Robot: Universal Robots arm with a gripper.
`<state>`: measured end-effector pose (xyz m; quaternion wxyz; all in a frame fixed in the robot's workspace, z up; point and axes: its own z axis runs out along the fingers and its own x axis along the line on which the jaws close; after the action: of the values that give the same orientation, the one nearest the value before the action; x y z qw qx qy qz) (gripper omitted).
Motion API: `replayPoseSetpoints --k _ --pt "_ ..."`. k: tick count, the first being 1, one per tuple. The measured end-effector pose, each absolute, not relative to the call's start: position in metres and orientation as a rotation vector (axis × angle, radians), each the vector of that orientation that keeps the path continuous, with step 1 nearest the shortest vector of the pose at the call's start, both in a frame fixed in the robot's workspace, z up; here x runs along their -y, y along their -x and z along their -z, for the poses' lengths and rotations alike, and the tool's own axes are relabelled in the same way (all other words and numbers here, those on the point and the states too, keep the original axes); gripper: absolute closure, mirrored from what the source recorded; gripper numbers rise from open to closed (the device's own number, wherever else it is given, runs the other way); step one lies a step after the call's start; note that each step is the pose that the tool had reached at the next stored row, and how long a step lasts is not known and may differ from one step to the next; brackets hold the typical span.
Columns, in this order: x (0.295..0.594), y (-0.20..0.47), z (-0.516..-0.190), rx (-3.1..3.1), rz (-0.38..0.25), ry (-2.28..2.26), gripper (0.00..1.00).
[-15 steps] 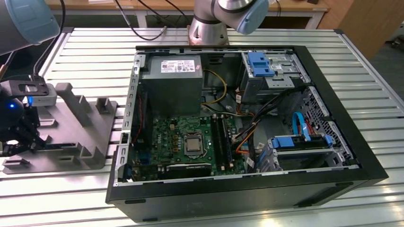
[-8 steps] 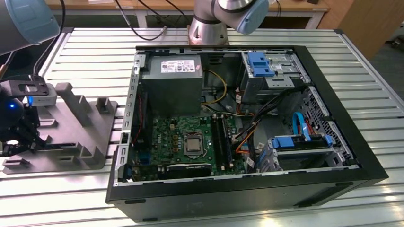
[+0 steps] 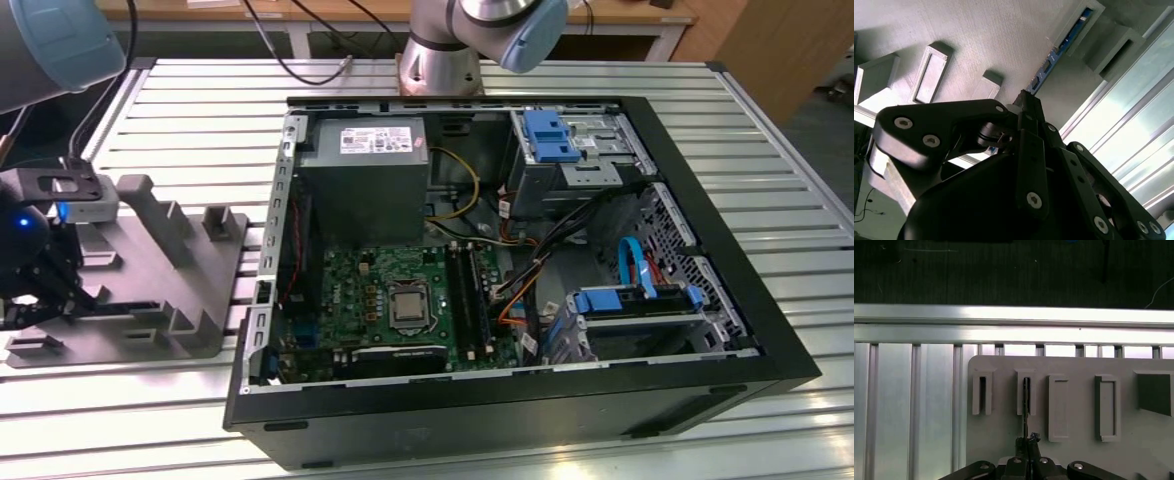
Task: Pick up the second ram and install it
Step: 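Pick up the second ram and move it above second insertion slot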
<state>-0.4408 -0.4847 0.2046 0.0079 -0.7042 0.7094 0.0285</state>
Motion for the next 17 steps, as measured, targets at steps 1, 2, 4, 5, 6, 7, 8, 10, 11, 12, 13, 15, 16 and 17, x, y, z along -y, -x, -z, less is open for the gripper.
replayPoseSetpoints --k 1,2,4,5,6,7,8,10,11,12,13,15,16,17 --pt "0.4847 0.4407 -0.2062 -2.217 -0.089 2.201 0.89" --pt "0.4848 0.4408 -0.2077 -2.217 -0.089 2.201 0.89" --pt "0.4847 0.4407 -0.2082 -2.218 -0.089 2.2 0.89" --pt "0.4847 0.4407 -0.2082 -2.222 -0.089 2.196 0.89" --pt "0.4847 0.4407 -0.2082 -2.226 -0.089 2.192 0.89" --pt "0.4847 0.4408 -0.2083 -2.228 -0.089 2.19 0.89" --pt "0.4847 0.4408 -0.2083 -2.228 -0.089 2.19 0.89" --pt "0.4847 0.4407 -0.2083 -2.233 -0.089 2.185 0.89" --pt "0.4847 0.4407 -0.2083 -2.236 -0.089 2.181 0.89" --pt "0.4847 0.4407 -0.2083 -2.237 -0.089 2.181 0.89" --pt "0.4847 0.4407 -0.2083 -2.237 -0.089 2.18 0.89" --pt "0.4847 0.4407 -0.2083 -2.237 -0.089 2.18 0.89" --pt "0.4847 0.4408 -0.2083 -2.237 -0.089 2.18 0.89" --pt "0.4847 0.4407 -0.2083 -2.237 -0.089 2.18 0.89"
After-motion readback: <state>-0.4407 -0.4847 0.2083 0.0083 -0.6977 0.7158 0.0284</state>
